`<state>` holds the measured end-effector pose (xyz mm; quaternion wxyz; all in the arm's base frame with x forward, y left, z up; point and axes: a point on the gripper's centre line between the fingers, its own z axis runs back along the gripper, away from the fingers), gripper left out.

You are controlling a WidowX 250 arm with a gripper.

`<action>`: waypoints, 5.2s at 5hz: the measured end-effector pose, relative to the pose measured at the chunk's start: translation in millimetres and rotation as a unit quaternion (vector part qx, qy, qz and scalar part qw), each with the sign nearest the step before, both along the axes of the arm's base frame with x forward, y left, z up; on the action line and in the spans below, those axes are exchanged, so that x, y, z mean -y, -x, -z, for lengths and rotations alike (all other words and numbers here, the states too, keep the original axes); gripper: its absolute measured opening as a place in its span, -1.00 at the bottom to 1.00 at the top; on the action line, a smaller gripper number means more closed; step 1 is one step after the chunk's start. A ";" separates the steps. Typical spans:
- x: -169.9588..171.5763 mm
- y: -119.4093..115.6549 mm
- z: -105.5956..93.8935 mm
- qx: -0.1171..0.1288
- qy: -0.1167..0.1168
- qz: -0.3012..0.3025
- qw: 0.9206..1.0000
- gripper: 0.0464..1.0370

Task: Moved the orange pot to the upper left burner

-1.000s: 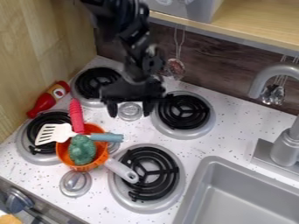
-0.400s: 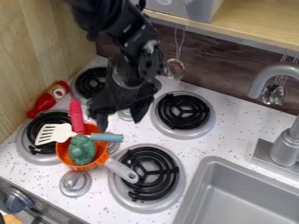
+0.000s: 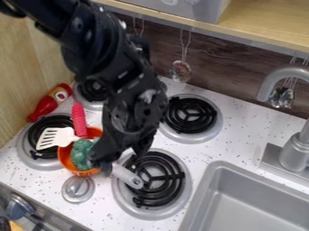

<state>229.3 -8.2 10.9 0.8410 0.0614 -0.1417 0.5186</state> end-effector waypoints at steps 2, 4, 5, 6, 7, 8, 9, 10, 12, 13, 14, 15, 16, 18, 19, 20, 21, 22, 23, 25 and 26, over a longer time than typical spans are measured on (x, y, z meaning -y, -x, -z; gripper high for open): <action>-0.3 -4.1 21.9 0.033 0.026 -0.026 0.999 0.93; -6.4 -4.4 45.9 0.029 0.048 -0.040 0.998 0.93; -11.1 -4.7 58.2 0.017 0.052 -0.037 0.998 0.93; -10.5 -8.5 64.5 0.017 0.054 -0.034 0.998 0.93; -12.3 -9.9 70.2 0.018 0.059 -0.039 0.997 0.93; -12.8 -11.0 77.5 0.020 0.062 -0.042 0.997 0.86; -14.0 -14.2 79.5 0.021 0.057 -0.041 0.997 0.32; -13.5 -16.1 79.5 0.023 0.041 -0.040 0.998 -0.17; -9.7 -13.5 79.0 0.001 0.021 -0.030 0.999 -0.19; -10.2 -6.9 75.7 -0.024 0.014 -0.020 0.999 -0.25; -7.0 -7.5 66.1 -0.011 -0.003 -0.006 1.000 -0.30; -3.9 -12.1 57.7 -0.005 -0.001 0.019 1.000 -0.31; -11.3 -20.8 54.8 -0.005 -0.007 0.052 0.999 -0.31; -21.1 -42.3 47.1 0.023 -0.026 0.085 0.996 -0.33; -23.1 -55.2 43.5 0.038 -0.039 0.112 0.992 -0.33; -24.2 -59.7 41.2 0.038 -0.042 0.112 0.992 -0.33; -25.9 -63.3 38.9 0.041 -0.052 0.120 0.991 -0.33; -39.0 -76.3 32.6 0.055 -0.061 0.126 0.989 -0.33; -50.2 -91.6 29.4 0.058 -0.068 0.151 0.985 -0.33; -78.1 -111.9 28.6 0.055 -0.083 0.191 0.977 -0.33; -90.6 -117.5 33.1 0.058 -0.083 0.203 0.974 -0.33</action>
